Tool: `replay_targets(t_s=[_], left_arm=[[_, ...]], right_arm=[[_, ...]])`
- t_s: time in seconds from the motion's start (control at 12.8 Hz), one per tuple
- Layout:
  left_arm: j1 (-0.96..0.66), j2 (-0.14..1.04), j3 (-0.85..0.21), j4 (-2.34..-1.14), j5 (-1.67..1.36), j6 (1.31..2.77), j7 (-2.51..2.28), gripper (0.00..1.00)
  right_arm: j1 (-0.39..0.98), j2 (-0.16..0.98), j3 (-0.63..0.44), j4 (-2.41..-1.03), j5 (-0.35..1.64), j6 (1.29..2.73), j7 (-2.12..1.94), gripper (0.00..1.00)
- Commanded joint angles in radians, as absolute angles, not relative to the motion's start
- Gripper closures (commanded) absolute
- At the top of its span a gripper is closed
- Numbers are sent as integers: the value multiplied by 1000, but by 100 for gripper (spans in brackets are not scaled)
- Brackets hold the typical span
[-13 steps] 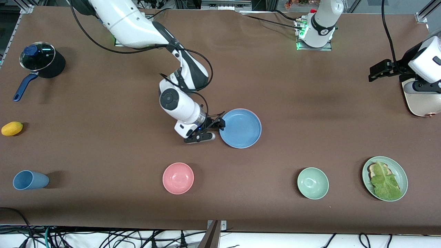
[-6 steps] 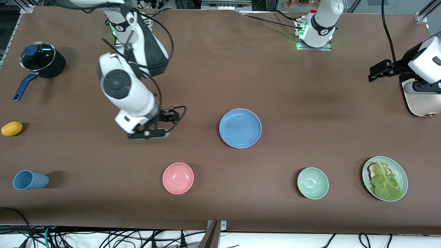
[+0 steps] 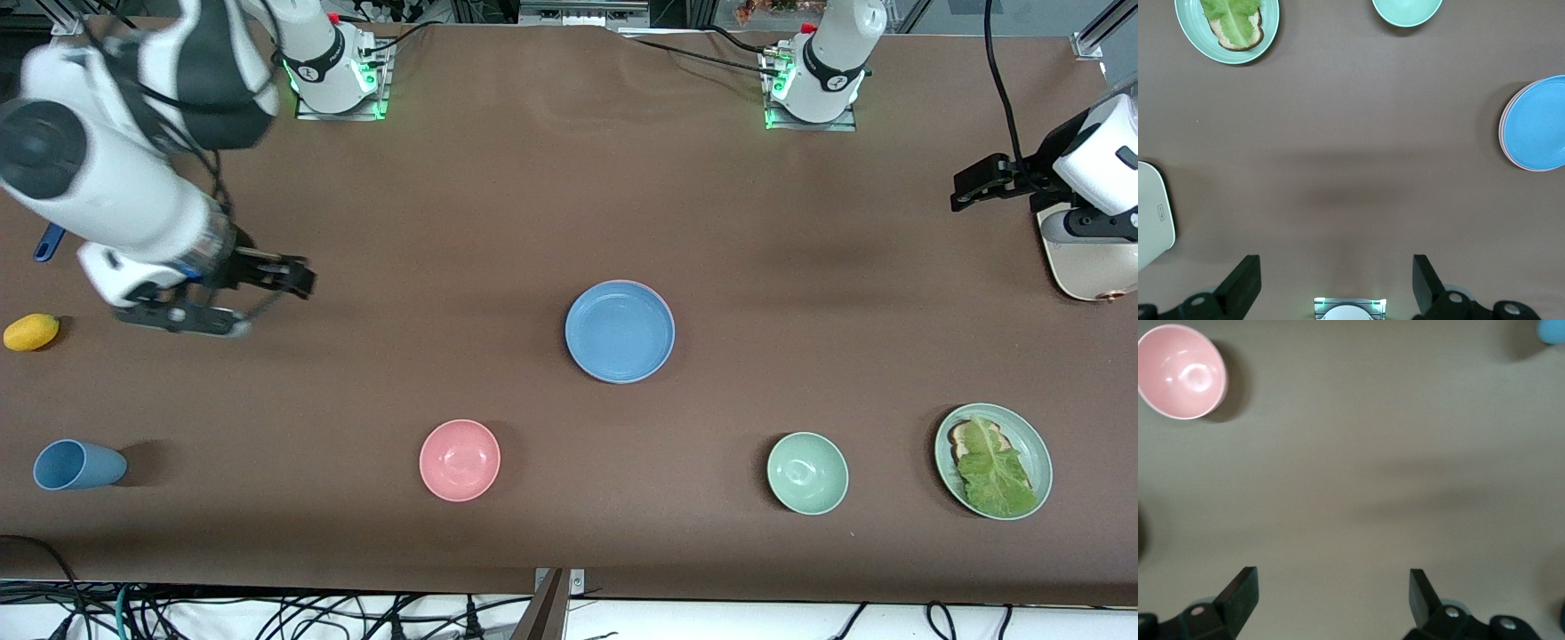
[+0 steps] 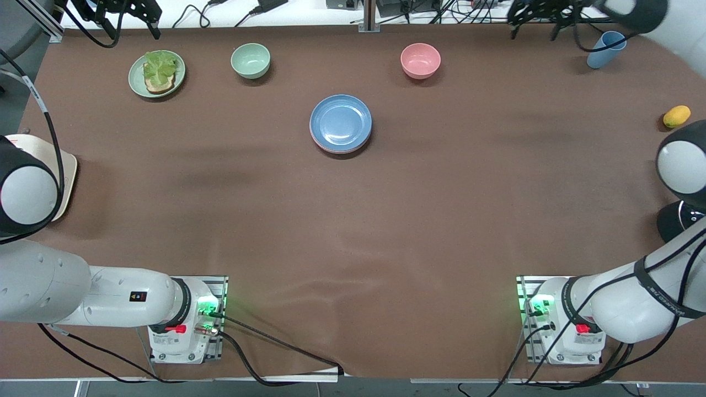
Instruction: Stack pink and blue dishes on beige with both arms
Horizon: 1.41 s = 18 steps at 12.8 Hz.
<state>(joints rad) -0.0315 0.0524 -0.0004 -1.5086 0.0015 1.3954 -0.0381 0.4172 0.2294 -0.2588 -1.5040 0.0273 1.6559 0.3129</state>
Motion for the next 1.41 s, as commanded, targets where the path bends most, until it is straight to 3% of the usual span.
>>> replay_targets(t_s=[0.0,0.31,0.55,1.33], left_arm=[[-31,61,0,-1499,-20,1393,-48,0],[-31,63,0,-1499,-20,1397,-48,0],[-29,60,-2,-1499,-18,1414,-49,0],[-29,58,-3,-1499,-18,1419,-49,0]], right_arm=[[245,155,-195,-1522,28,1626,279,0],[-43,43,29,-1557,18,1563,275,0],[-77,-33,38,-1655,15,1601,246,0],[-41,-37,3,-1664,-20,1635,123,0]])
